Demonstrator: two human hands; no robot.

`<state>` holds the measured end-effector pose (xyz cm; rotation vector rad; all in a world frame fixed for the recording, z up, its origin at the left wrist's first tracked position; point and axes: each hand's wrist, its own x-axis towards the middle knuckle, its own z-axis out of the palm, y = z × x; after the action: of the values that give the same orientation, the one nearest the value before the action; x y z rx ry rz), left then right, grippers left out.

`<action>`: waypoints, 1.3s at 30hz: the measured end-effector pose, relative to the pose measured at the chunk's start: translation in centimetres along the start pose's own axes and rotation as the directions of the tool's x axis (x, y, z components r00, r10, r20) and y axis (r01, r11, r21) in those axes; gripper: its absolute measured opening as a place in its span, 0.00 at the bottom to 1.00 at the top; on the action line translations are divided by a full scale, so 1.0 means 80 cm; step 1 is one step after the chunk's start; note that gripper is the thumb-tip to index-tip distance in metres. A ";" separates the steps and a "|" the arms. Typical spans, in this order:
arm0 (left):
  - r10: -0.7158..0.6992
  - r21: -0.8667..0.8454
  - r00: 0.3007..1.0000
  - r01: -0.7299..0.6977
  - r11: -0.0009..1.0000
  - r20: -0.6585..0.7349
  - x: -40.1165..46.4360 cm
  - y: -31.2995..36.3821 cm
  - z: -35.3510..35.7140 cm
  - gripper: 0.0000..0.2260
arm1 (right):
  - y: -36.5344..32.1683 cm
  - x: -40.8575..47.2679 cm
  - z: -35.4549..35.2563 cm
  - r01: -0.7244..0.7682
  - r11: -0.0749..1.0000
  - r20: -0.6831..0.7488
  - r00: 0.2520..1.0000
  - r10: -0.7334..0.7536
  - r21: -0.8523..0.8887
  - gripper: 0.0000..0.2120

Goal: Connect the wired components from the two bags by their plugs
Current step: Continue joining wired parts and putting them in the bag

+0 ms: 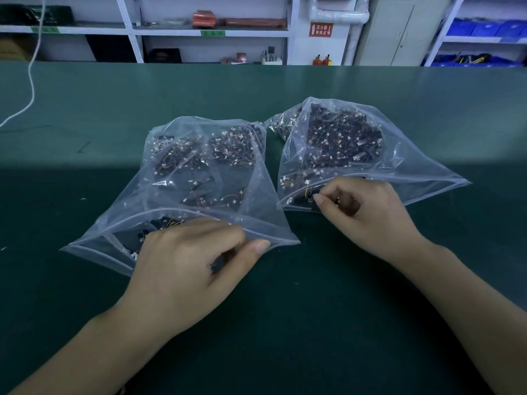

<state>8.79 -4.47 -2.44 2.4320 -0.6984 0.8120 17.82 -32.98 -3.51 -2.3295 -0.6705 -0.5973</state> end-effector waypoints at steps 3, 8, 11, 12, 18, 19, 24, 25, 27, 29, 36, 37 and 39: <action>-0.012 0.124 0.998 0.005 0.992 0.057 0.003 -0.003 -0.002 0.23 | 0.012 0.001 -0.003 -0.087 0.992 0.000 0.996 0.088 -0.088 0.08; 0.036 0.152 0.993 -0.054 0.987 0.116 0.003 -0.012 -0.006 0.21 | 0.029 0.006 -0.013 -0.196 0.963 -0.163 0.972 0.167 -0.183 0.08; 0.010 0.213 0.989 -0.042 0.976 0.148 0.005 -0.016 -0.011 0.20 | 0.037 0.006 -0.020 -0.278 0.924 -0.271 0.940 0.205 -0.264 0.07; -0.007 0.234 0.987 -0.031 0.972 0.161 0.006 -0.017 -0.012 0.19 | 0.039 0.006 -0.021 -0.294 0.914 -0.271 0.937 0.219 -0.280 0.05; -0.233 0.428 0.941 0.111 0.897 0.245 0.003 -0.024 -0.017 0.06 | 0.034 0.003 -0.016 -0.335 0.900 -0.205 0.936 0.285 -0.278 0.05; -0.297 0.449 0.920 0.158 0.879 0.257 0.002 -0.027 -0.018 0.08 | 0.030 0.003 -0.015 -0.323 0.908 -0.214 0.939 0.271 -0.267 0.07; -0.273 0.446 0.935 0.150 0.882 0.225 0.000 -0.033 -0.017 0.04 | 0.013 0.002 -0.009 -0.219 0.949 -0.201 0.964 0.174 -0.228 0.10; -0.265 0.449 0.940 0.145 0.882 0.215 0.000 -0.032 -0.017 0.03 | 0.011 0.001 -0.008 -0.200 0.954 -0.196 0.968 0.157 -0.223 0.11; -0.236 0.434 0.956 0.140 0.890 0.174 0.000 -0.033 -0.018 0.02 | 0.007 0.000 -0.006 -0.180 0.960 -0.185 0.973 0.141 -0.213 0.11; -0.174 0.402 0.978 0.113 0.909 0.118 -0.002 -0.035 -0.017 0.04 | 0.003 0.000 -0.005 -0.168 0.966 -0.190 0.973 0.131 -0.195 0.10; 0.071 0.153 0.995 -0.061 0.986 -0.064 0.001 -0.023 -0.012 0.07 | -0.020 -0.006 0.001 -0.025 0.999 -0.270 0.963 0.018 -0.023 0.12; 0.092 0.080 0.993 -0.086 0.993 -0.075 0.001 -0.019 -0.011 0.07 | -0.026 -0.007 0.003 0.011 1.000 -0.277 0.961 -0.005 0.018 0.11; 0.146 -0.047 0.985 -0.151 0.987 -0.087 0.001 -0.009 -0.009 0.06 | -0.039 -0.011 0.008 0.115 0.989 -0.260 0.962 -0.087 0.094 0.09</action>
<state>9.00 -3.51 -2.06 2.3050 -0.8660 0.9349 15.41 -30.76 -3.05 -2.0805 -0.6852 -0.8681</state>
